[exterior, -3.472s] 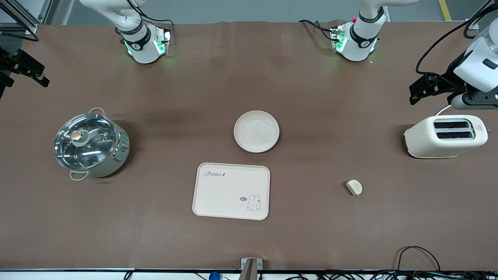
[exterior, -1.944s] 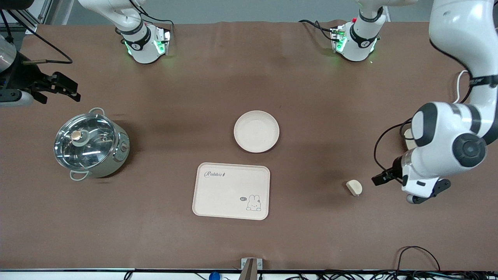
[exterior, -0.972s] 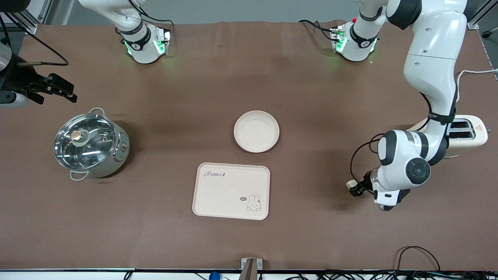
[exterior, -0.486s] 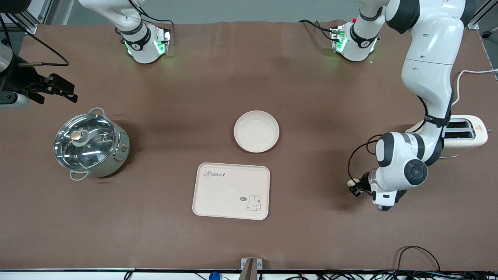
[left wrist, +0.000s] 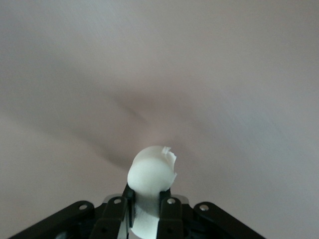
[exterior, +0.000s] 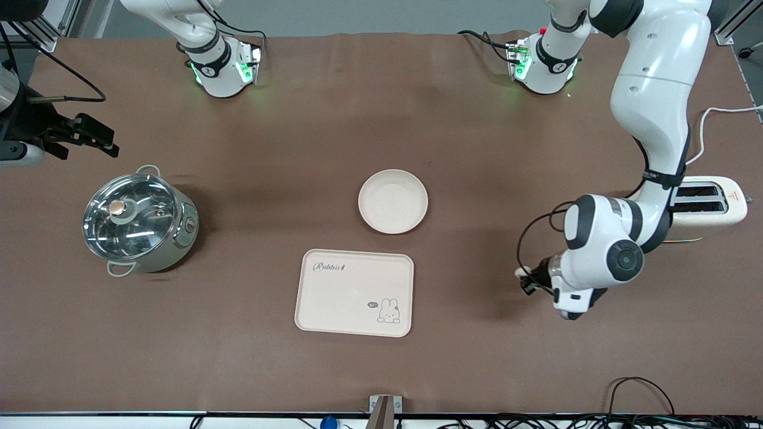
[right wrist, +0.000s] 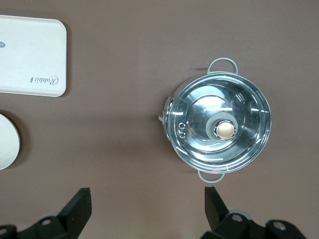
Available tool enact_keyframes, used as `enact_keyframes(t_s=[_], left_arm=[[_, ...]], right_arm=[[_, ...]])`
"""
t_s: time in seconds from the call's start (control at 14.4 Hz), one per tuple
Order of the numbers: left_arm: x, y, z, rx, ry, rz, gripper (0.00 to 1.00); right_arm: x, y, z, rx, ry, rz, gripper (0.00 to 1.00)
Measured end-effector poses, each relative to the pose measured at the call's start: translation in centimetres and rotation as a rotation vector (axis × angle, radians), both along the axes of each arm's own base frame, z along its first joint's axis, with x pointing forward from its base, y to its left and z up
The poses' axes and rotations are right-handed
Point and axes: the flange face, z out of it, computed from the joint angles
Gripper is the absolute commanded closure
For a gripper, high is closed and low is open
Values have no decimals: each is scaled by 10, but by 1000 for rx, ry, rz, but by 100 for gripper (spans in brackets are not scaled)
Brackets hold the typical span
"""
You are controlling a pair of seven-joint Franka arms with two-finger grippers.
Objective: Place bun in plate and plate on tray
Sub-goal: 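Carry the bun with the left gripper over the white plate, then release the bun onto the plate while the right gripper reaches the plate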
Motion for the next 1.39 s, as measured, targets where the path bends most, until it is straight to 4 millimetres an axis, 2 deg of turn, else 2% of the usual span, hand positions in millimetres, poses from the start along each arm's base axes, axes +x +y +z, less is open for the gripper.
enact_keyframes(t_s=[0.21,0.35,0.62,0.76,0.9,0.97,1.11,1.25,1.39], left_arm=[[-36,-86,52,-53,64,-87,79],[-66,-145,64,-67,97,-96,79],[-142,-257,51,-13,165,-54,78],[-171,-294,28,6,176,-55,74],[-177,-304,2,6,166,-57,57],[-176,-304,-11,5,169,-53,38],[-178,-304,-28,9,178,-57,0],[-177,-304,-30,7,173,-58,0],[-171,-306,-20,-5,156,-52,0]], right_arm=[[3,-1,-7,-1,17,-2,0],[2,-2,-13,-1,51,-3,0],[3,6,-29,36,112,4,0],[13,23,-52,141,155,3,0],[30,41,-84,179,167,-6,0],[40,55,-102,186,168,-17,0],[56,97,-139,201,167,-53,0],[65,152,-177,192,165,-64,0],[66,196,-216,179,170,-71,0]])
